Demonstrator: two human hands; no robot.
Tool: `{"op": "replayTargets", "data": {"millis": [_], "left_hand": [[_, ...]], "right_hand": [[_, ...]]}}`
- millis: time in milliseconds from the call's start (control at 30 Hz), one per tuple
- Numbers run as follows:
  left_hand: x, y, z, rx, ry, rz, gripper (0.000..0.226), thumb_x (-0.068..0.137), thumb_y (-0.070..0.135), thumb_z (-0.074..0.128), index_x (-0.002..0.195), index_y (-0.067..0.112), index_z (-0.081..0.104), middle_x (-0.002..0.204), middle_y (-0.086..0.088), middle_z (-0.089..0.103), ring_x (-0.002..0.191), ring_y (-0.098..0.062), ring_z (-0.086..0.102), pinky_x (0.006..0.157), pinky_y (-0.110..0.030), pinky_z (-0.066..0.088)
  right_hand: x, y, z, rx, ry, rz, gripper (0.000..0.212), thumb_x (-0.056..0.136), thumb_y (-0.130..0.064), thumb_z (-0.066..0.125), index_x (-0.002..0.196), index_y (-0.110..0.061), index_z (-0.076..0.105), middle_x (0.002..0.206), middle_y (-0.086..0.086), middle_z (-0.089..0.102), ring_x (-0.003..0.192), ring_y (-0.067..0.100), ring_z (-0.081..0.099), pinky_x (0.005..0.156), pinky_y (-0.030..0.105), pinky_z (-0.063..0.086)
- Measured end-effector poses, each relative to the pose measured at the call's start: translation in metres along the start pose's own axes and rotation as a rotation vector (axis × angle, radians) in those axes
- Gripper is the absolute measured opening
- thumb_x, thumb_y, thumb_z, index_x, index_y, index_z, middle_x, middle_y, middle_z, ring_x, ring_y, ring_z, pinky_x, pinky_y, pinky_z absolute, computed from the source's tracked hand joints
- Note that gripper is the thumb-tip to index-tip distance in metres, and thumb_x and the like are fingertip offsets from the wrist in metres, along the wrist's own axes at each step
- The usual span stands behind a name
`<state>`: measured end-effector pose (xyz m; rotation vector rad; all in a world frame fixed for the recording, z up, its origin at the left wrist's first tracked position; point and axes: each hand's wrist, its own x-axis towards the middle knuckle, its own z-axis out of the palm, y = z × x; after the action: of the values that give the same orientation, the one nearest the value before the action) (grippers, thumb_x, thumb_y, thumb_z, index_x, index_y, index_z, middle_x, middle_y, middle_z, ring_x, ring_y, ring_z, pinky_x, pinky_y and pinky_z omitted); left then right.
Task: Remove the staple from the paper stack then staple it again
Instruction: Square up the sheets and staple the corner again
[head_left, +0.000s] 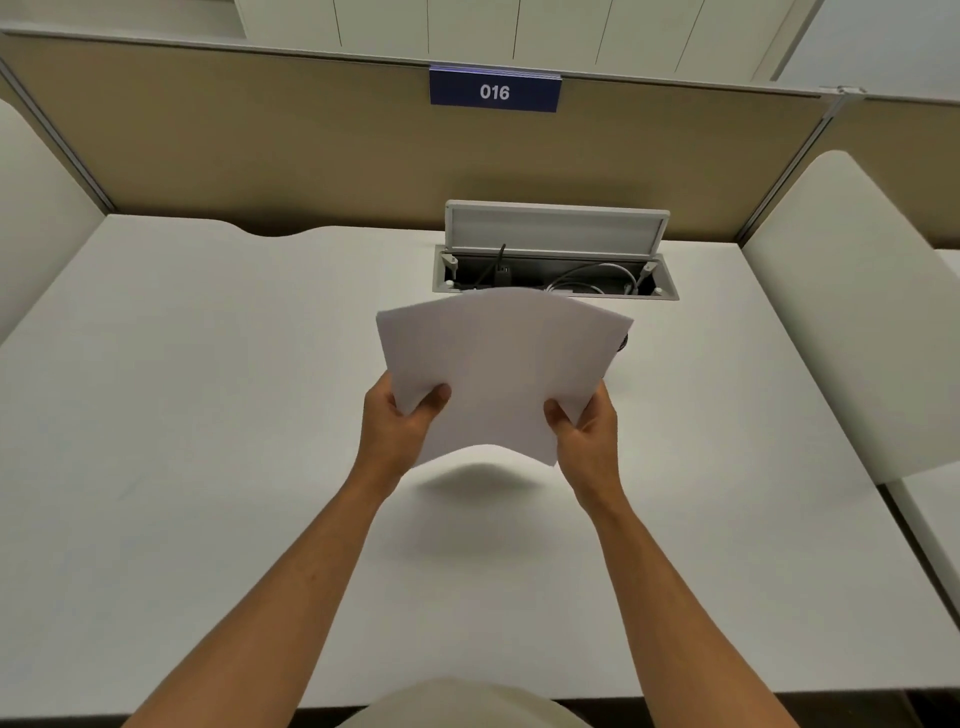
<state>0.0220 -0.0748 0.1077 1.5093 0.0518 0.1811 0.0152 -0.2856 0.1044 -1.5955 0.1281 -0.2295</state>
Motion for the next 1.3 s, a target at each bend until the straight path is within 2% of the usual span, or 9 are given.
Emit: {"op": "replayTargets", "data": {"millis": [167, 233, 367, 433, 600, 733, 900, 1133, 1300], "left_hand": [[-0.018, -0.032, 0.003, 0.012, 0.020, -0.160, 0.022, 0.088, 0.017, 0.071, 0.106, 0.028, 0.066, 0.100, 0.007, 0.073, 0.093, -0.013, 0.069, 0.077, -0.025, 0.058], [-0.020, -0.038, 0.002, 0.025, 0.012, -0.203, 0.018, 0.089, 0.021, 0.070, 0.103, 0.031, 0.067, 0.097, 0.012, 0.074, 0.093, -0.012, 0.069, 0.073, -0.019, 0.056], [-0.013, -0.033, -0.002, 0.033, -0.003, -0.176, 0.012, 0.089, 0.028, 0.069, 0.098, 0.036, 0.068, 0.094, 0.019, 0.074, 0.089, -0.004, 0.069, 0.070, -0.013, 0.054], [-0.011, -0.035, -0.002, 0.036, -0.002, -0.183, 0.011, 0.088, 0.033, 0.070, 0.097, 0.038, 0.068, 0.094, 0.017, 0.074, 0.088, -0.006, 0.069, 0.070, -0.015, 0.055], [-0.026, -0.052, 0.001, 0.062, -0.001, -0.239, 0.013, 0.088, 0.031, 0.069, 0.097, 0.040, 0.067, 0.092, 0.021, 0.073, 0.090, -0.003, 0.068, 0.066, -0.010, 0.053], [-0.022, -0.053, -0.001, 0.074, -0.012, -0.247, 0.009, 0.088, 0.034, 0.069, 0.094, 0.041, 0.069, 0.093, 0.020, 0.074, 0.088, -0.003, 0.069, 0.067, -0.013, 0.054], [-0.017, -0.053, -0.003, -0.023, -0.019, -0.309, 0.024, 0.088, 0.031, 0.071, 0.111, 0.030, 0.066, 0.105, 0.014, 0.074, 0.098, -0.006, 0.069, 0.081, -0.022, 0.053], [-0.022, -0.063, -0.009, -0.083, -0.031, -0.470, 0.025, 0.089, 0.025, 0.069, 0.113, 0.026, 0.065, 0.106, 0.006, 0.075, 0.097, -0.017, 0.071, 0.079, -0.032, 0.055], [-0.026, -0.071, -0.016, -0.032, -0.046, -0.533, 0.021, 0.088, 0.023, 0.071, 0.109, 0.026, 0.066, 0.106, 0.005, 0.075, 0.091, -0.016, 0.073, 0.077, -0.033, 0.057]], "right_hand": [[-0.015, 0.033, 0.004, -0.046, 0.025, 0.111, 0.045, 0.082, 0.008, 0.062, 0.118, -0.016, 0.054, 0.108, -0.002, 0.066, 0.099, 0.010, 0.063, 0.090, 0.034, 0.053], [-0.018, 0.043, 0.003, -0.069, 0.019, 0.138, 0.041, 0.082, 0.009, 0.060, 0.117, -0.013, 0.055, 0.107, 0.000, 0.066, 0.100, 0.014, 0.063, 0.090, 0.036, 0.052], [-0.009, 0.043, 0.001, -0.094, 0.031, 0.094, 0.039, 0.082, 0.005, 0.062, 0.111, -0.021, 0.060, 0.098, -0.013, 0.068, 0.095, 0.007, 0.064, 0.079, 0.018, 0.052], [-0.007, 0.044, -0.001, -0.082, 0.029, 0.090, 0.038, 0.082, 0.004, 0.062, 0.104, -0.027, 0.061, 0.093, -0.015, 0.069, 0.090, 0.006, 0.064, 0.075, 0.016, 0.052], [-0.019, 0.069, -0.008, -0.122, 0.006, 0.222, 0.025, 0.084, 0.002, 0.062, 0.098, -0.019, 0.065, 0.093, -0.006, 0.071, 0.089, 0.012, 0.067, 0.074, 0.024, 0.049], [-0.015, 0.068, -0.015, -0.140, -0.028, 0.206, 0.028, 0.083, 0.000, 0.064, 0.095, -0.025, 0.067, 0.091, -0.011, 0.073, 0.085, 0.006, 0.068, 0.071, 0.019, 0.051], [-0.007, 0.062, -0.026, -0.026, -0.055, 0.217, 0.023, 0.083, -0.006, 0.070, 0.102, -0.018, 0.065, 0.097, -0.003, 0.074, 0.089, 0.015, 0.070, 0.072, 0.022, 0.055], [-0.014, 0.070, -0.033, 0.014, -0.132, 0.335, 0.027, 0.082, -0.005, 0.070, 0.105, -0.019, 0.066, 0.098, -0.003, 0.075, 0.088, 0.016, 0.071, 0.068, 0.021, 0.054], [-0.021, 0.079, -0.031, -0.017, -0.122, 0.498, 0.022, 0.080, -0.002, 0.069, 0.098, -0.015, 0.068, 0.098, 0.004, 0.075, 0.088, 0.025, 0.072, 0.073, 0.034, 0.056]]}}
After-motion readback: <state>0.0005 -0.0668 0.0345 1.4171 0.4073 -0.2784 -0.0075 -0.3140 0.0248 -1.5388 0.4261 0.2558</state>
